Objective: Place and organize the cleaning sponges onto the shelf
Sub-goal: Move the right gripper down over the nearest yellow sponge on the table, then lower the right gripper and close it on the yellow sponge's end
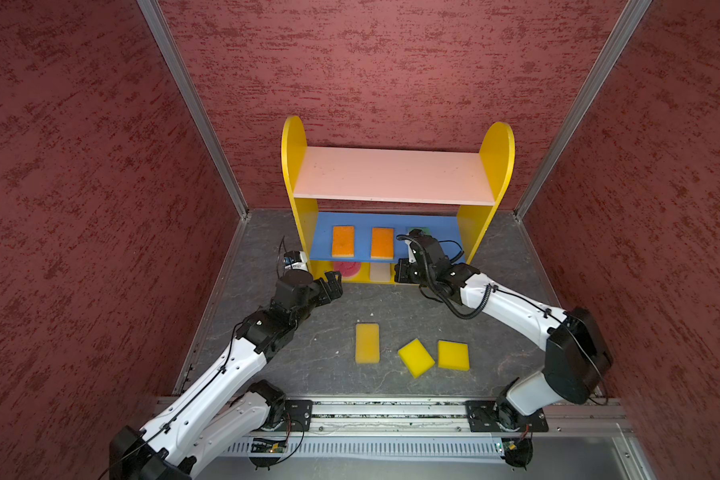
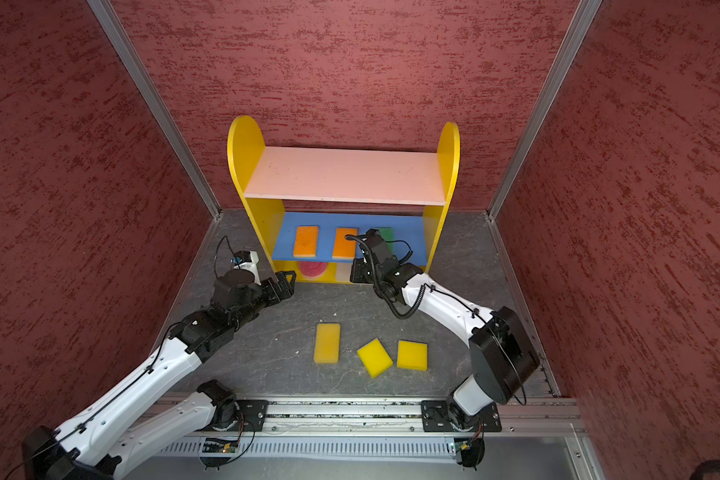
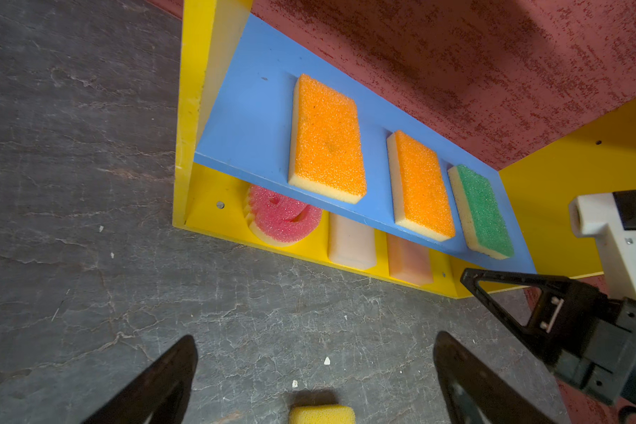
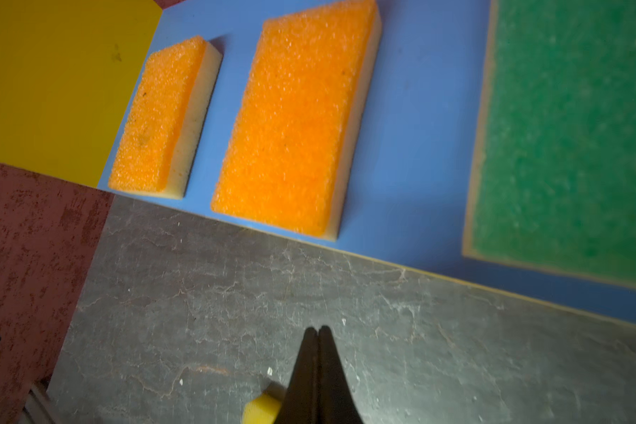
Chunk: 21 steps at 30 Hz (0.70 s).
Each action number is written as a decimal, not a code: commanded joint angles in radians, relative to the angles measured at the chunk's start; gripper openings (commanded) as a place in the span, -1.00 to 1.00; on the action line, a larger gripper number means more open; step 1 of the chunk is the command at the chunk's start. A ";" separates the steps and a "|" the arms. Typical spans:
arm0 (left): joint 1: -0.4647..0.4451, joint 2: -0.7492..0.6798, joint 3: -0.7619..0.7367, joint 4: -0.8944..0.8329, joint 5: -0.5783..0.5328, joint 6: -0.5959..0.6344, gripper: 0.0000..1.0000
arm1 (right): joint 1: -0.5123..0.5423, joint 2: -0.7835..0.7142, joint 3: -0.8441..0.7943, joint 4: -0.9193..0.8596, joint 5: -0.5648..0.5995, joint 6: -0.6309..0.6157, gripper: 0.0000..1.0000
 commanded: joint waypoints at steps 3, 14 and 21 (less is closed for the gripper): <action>0.006 -0.028 -0.059 -0.064 0.016 -0.010 1.00 | 0.096 -0.060 -0.101 -0.059 0.021 0.087 -0.68; -0.172 -0.038 -0.207 -0.107 0.064 -0.133 0.67 | 0.350 0.022 -0.193 -0.069 -0.042 0.249 -0.06; -0.267 0.046 -0.285 -0.025 0.058 -0.187 0.79 | 0.399 0.080 -0.222 -0.027 -0.071 0.309 0.02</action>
